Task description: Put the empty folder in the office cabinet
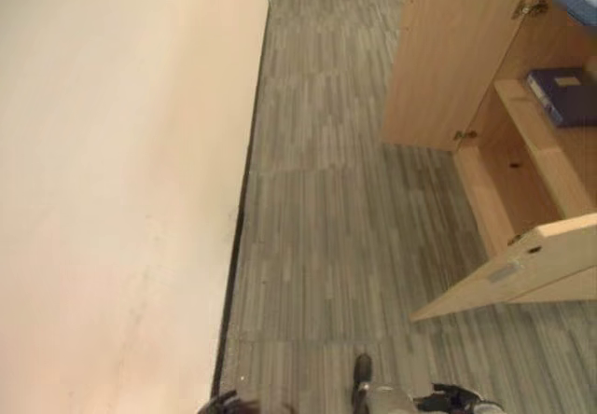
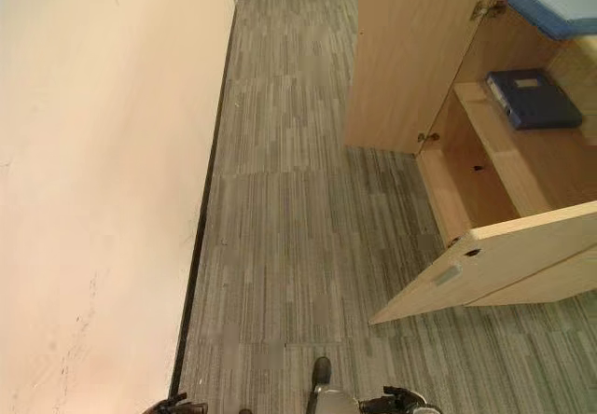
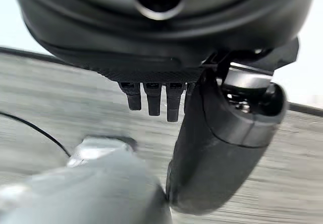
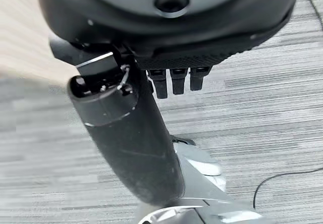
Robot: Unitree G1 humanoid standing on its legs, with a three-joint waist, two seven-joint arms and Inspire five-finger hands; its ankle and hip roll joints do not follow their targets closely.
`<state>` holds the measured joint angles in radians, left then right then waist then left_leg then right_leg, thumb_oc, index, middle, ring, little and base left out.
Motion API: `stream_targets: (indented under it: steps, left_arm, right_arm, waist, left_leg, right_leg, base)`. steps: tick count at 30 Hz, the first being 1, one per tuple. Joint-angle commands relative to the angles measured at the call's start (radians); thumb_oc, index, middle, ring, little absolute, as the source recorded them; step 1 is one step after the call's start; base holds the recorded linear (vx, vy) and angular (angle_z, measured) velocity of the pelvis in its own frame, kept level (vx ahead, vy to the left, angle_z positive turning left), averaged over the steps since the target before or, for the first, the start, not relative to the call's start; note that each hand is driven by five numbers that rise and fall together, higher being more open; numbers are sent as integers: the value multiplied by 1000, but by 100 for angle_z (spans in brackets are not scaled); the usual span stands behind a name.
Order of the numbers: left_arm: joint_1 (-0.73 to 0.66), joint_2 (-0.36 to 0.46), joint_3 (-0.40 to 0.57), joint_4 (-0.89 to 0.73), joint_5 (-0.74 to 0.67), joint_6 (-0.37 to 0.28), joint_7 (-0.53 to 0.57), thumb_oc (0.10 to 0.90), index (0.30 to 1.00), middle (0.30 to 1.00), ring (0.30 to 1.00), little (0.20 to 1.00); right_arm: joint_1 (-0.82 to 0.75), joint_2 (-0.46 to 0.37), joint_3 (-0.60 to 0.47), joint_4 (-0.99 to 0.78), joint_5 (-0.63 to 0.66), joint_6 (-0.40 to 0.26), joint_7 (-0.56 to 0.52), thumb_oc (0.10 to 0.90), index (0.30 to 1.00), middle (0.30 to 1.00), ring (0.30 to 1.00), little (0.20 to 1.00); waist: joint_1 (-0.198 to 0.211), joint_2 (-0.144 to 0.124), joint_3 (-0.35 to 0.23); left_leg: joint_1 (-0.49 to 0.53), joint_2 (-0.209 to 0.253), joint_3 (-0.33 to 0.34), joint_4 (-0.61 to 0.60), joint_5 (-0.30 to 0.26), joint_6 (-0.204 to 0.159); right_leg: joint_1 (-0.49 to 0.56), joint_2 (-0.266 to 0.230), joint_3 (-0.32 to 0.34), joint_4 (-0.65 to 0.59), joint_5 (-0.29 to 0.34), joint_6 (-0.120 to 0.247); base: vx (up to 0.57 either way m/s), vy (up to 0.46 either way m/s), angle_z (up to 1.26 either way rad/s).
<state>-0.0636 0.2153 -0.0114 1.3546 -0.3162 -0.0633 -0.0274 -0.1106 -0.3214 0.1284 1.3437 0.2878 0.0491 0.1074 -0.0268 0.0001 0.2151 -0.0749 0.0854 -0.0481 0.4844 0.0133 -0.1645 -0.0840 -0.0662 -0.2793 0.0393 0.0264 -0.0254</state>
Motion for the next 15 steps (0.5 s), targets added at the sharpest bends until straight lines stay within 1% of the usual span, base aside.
stream_targets:
  steps: [1,2,3,4,5,6,7,9,10,12,13,14,15]
  left_arm:
    - [36,16,-26,-11,-20,10,21,800,900,900,900,900]
    - [43,16,-19,-7,-20,9,24,800,900,900,900,900]
    - [55,17,-7,3,-22,9,31,800,900,900,900,900]
    - [56,17,-7,2,-22,9,31,800,900,900,900,900]
    - [60,19,-3,7,-21,6,36,800,900,900,900,900]
    - [65,17,-2,9,-27,2,43,800,900,900,900,900]
    - [66,17,-3,9,-28,2,43,800,900,900,900,900]
    - [67,14,-2,13,-29,-1,48,800,900,900,900,900]
    - [72,11,2,14,-26,0,47,800,900,900,900,900]
    - [89,6,9,23,-15,3,41,800,900,900,900,900]
    - [94,5,10,24,-10,3,41,800,900,900,900,900]
    - [94,5,10,24,-10,3,41,800,900,900,900,900]
    - [102,7,7,31,12,6,35,800,900,900,900,900]
  right_arm:
    - [6,-25,18,24,28,-9,-19,800,900,900,900,900]
    - [8,-22,18,29,29,-7,-16,800,900,900,900,900]
    - [16,-17,19,45,20,-4,-11,800,900,900,900,900]
    - [17,-17,19,45,20,-4,-11,800,900,900,900,900]
    - [20,-16,21,55,12,-1,-7,800,900,900,900,900]
    - [28,-19,12,69,3,-2,-8,800,900,900,900,900]
    - [29,-19,12,69,3,-2,-8,800,900,900,900,900]
    - [43,-22,-5,81,-4,-1,-7,800,900,900,900,900]
    - [55,-22,-17,86,-9,-2,-6,800,900,900,900,900]
    - [71,-19,-29,94,-22,-1,-3,800,900,900,900,900]
    - [76,-17,-32,94,-26,1,-2,800,900,900,900,900]
    - [76,-17,-32,94,-26,1,-2,800,900,900,900,900]
    - [84,-5,-30,99,-42,6,7,800,900,900,900,900]
  waist:
    - [7,-45,22]
    - [23,-49,21]
    - [45,-44,7]
    - [47,-46,10]
    - [62,-29,2]
    - [83,-6,-7]
    - [84,-8,-3]
    - [96,-3,-11]
    - [99,4,-21]
    - [112,31,-58]
    - [113,35,-69]
    - [113,35,-68]
    - [118,35,-88]
  left_leg:
    - [-88,-8,111,66,37,98]
    - [-114,3,121,17,22,101]
    - [-140,44,113,-138,29,91]
    - [-132,44,116,-144,29,90]
    - [-157,88,95,-258,83,69]
    - [-175,164,76,-430,182,35]
    - [-163,162,79,-441,187,34]
    - [-188,204,108,-534,221,9]
    - [-190,215,134,-542,223,3]
    - [-171,207,114,-549,237,-6]
    - [-163,194,114,-541,238,-7]
    - [-163,194,114,-541,238,-7]
    - [-156,156,115,-497,216,5]
  right_leg:
    - [35,-50,52,39,-45,35]
    - [58,-55,60,28,-49,43]
    - [82,-66,64,17,-63,67]
    - [87,-67,66,17,-65,67]
    - [106,-68,73,14,-79,84]
    - [152,-74,87,17,-117,101]
    - [157,-76,88,20,-121,101]
    - [212,-96,92,14,-153,119]
    - [241,-106,93,10,-161,130]
    - [280,-120,112,-1,-167,149]
    - [291,-136,116,-5,-162,155]
    - [291,-136,116,-5,-162,155]
    - [304,-191,114,-8,-137,177]
  base:
    - [285,-52,-30]
    - [427,79,-4]
    - [298,101,2]
    - [340,188,0]
    - [397,246,-23]
    - [398,243,-23]
    - [393,206,-25]
    - [346,173,-33]
    - [438,245,-32]
    - [421,263,-19]
    - [248,172,-40]
    - [348,302,-48]
    - [330,320,-42]
